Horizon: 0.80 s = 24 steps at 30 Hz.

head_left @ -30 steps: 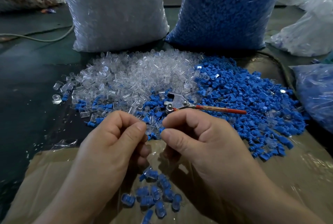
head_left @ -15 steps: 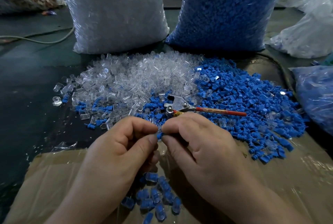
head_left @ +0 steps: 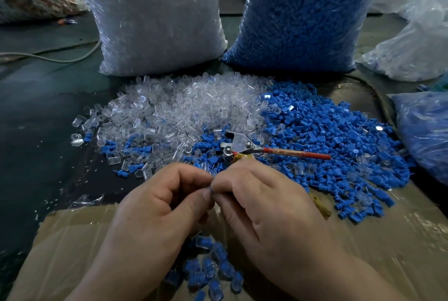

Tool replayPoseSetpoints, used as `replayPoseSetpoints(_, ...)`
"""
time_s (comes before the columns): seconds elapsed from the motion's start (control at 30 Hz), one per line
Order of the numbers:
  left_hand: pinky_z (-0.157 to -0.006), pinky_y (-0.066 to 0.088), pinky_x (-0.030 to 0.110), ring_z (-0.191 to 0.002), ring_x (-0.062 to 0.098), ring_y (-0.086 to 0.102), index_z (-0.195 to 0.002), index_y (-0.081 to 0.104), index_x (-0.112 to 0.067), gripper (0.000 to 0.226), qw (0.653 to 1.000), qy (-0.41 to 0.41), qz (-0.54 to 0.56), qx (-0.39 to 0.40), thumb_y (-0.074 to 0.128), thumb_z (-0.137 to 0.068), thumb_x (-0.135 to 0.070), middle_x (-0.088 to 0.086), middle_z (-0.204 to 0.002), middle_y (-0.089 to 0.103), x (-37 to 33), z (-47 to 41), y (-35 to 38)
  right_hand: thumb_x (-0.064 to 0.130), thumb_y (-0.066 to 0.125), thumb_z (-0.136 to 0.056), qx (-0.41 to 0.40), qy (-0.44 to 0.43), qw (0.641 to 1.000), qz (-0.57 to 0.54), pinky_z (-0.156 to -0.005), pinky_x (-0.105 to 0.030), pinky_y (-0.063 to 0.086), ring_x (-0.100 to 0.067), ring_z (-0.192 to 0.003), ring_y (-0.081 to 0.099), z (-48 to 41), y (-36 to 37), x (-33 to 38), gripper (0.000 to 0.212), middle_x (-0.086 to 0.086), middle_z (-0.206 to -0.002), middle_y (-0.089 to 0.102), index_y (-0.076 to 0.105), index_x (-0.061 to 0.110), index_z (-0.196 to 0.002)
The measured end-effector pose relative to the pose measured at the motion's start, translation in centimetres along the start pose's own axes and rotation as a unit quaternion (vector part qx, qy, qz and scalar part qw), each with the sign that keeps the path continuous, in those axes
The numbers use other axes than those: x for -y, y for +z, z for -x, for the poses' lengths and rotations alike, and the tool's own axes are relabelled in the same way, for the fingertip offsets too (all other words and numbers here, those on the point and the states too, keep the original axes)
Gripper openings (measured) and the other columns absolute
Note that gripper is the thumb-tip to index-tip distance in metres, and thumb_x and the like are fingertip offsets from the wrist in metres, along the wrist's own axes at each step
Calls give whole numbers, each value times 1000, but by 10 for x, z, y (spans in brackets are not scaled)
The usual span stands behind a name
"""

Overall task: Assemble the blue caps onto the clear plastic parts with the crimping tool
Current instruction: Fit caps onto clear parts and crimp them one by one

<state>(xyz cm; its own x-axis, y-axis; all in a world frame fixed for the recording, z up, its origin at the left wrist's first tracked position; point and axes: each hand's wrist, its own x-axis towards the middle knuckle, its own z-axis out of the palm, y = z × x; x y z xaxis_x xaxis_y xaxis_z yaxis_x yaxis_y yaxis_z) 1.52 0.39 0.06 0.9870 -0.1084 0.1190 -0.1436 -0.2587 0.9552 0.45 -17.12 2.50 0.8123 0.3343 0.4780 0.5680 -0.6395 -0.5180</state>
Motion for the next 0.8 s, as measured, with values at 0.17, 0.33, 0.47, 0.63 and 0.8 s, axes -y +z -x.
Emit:
replayPoseSetpoints(0.17,-66,59,42,-69,20,73,-95,75,-35,34,999,-1,41,-8,70,-66,-51,3,-78,75,4,0,1,28,51,-98,10,11,1000,-13,-73,-36,50,-13,-88,59,0,-2,-3,19,5,-96,60,65,15,-101)
replayPoseSetpoints(0.33,-64,59,40,-68,19,71,-95,75,-35,29,999,15,42,9,71,-68,-45,4,-78,75,2,-1,-1,32,49,-97,29,28,999,-19,-70,-37,50,-13,-86,58,0,-3,-2,21,7,-95,59,64,18,-101)
replayPoseSetpoints(0.47,-66,59,45,-66,19,69,-94,74,-35,35,1000,8,21,-18,72,-62,-48,0,-74,72,5,-2,-2,30,50,-96,63,18,998,-10,-75,-41,50,-18,-96,56,-1,-3,0,21,4,-104,57,61,21,-110)
replayPoseSetpoints(0.63,-64,59,42,-67,15,69,-98,71,-41,42,998,-30,-17,-60,87,-60,-50,-8,-75,71,11,-5,-6,61,43,-86,117,155,953,231,-119,-48,17,-19,-144,20,-8,-21,-20,65,9,-154,24,15,44,-142)
replayPoseSetpoints(0.8,-62,58,36,-66,17,67,-97,71,-42,28,997,-48,-16,-63,82,-80,-23,-8,-76,70,19,-7,-8,80,31,-80,215,247,889,319,-118,-43,15,-25,-143,18,-8,-40,-55,88,4,-158,16,-2,36,-149)
